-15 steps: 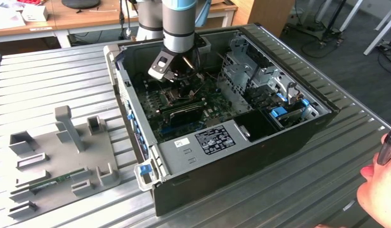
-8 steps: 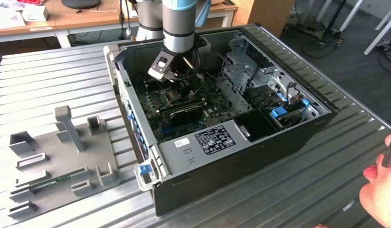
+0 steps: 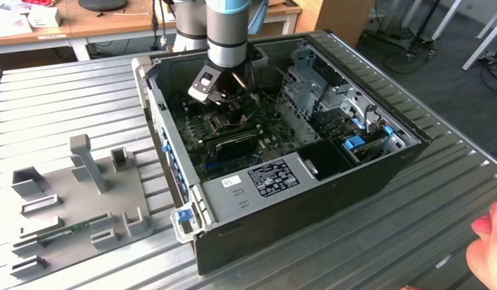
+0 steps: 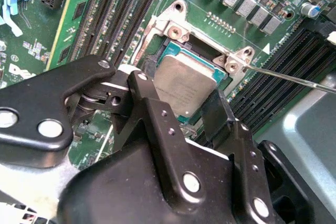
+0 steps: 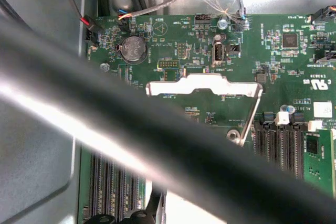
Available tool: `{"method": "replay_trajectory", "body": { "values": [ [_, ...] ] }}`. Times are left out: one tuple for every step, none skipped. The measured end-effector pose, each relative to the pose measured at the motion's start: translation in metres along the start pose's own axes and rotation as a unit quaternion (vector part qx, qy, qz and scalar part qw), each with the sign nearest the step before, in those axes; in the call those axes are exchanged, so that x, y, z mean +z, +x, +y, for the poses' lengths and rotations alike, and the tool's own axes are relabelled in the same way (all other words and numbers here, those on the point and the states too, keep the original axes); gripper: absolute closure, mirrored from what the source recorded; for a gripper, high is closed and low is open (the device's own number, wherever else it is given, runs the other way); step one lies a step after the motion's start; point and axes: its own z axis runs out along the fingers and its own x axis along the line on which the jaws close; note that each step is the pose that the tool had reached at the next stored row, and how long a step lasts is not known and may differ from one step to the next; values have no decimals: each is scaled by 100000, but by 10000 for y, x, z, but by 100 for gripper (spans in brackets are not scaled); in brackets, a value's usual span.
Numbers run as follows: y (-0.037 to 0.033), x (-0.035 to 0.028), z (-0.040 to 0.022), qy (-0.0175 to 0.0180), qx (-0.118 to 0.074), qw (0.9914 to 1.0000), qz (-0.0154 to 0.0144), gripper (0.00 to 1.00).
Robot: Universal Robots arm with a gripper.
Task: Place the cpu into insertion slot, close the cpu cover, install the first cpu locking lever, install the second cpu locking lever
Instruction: 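Place the cpu into insertion slot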
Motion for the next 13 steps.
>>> {"method": "replay_trajectory", "body": {
  "values": [
    [0, 0, 0, 4, -3, 100000, -7, 39],
    [0, 0, 0, 6, -4, 100000, -11, 39],
    [0, 0, 0, 7, -5, 100000, -11, 39],
    [0, -1, 0, 8, -3, 100000, -16, 39],
    [0, 0, 0, 8, -4, 100000, -13, 39],
    [0, 0, 0, 8, -3, 100000, -15, 39],
    [0, 0, 0, 9, -1, 100000, -18, 39],
    [0, 0, 0, 7, -4, 100000, -14, 39],
    [1, 0, 1, 3, -8, 100000, -7, 39],
    [3, 0, 1, 2, -8, 100000, -4, 39],
    [4, 0, 1, 4, -6, 100000, -7, 39],
    [4, 0, 1, 3, -8, 100000, -5, 39],
    [5, 0, 0, 3, -5, 100000, -6, 39]
  ]
}}
